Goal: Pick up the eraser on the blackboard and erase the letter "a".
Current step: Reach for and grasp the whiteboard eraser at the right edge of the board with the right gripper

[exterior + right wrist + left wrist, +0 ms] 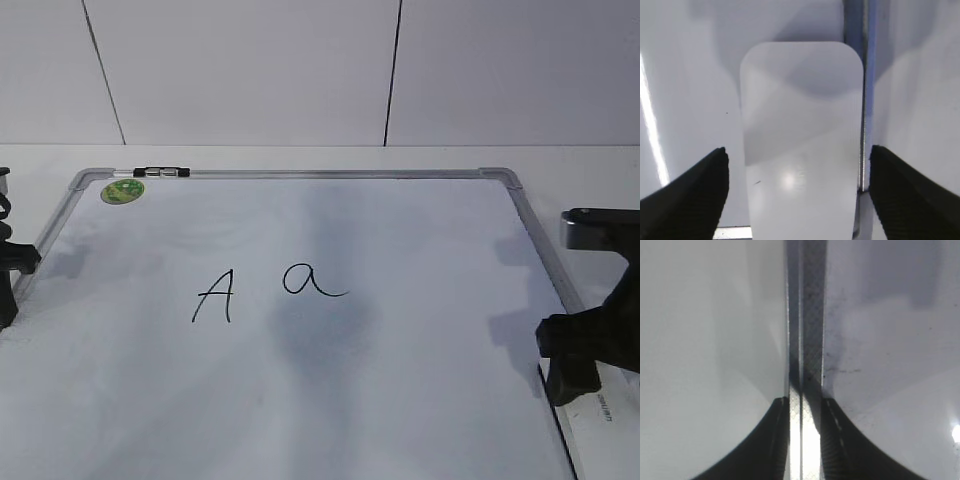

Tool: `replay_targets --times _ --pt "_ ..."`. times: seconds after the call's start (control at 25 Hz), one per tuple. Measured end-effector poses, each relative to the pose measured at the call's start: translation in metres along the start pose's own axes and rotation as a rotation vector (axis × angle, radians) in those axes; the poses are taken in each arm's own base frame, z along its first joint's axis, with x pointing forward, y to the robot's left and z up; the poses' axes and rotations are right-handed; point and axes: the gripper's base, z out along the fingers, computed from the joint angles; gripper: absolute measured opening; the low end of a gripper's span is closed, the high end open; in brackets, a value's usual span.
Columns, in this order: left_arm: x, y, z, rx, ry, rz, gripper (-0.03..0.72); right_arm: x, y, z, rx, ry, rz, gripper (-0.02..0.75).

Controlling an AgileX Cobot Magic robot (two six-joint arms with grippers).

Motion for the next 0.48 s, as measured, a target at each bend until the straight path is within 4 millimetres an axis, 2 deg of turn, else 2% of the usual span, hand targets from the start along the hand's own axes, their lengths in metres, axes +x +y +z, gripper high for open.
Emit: replay_targets --times 0.2,0.48 --pt "0.0 0.0 0.0 0.0 0.0 0.0 0.148 -0.001 0.0 0.004 0.014 0.01 -0.016 0.671" --pt "0.0 0.0 0.0 0.0 0.0 0.0 0.148 -0.004 0.002 0.021 0.033 0.073 -0.031 0.664"
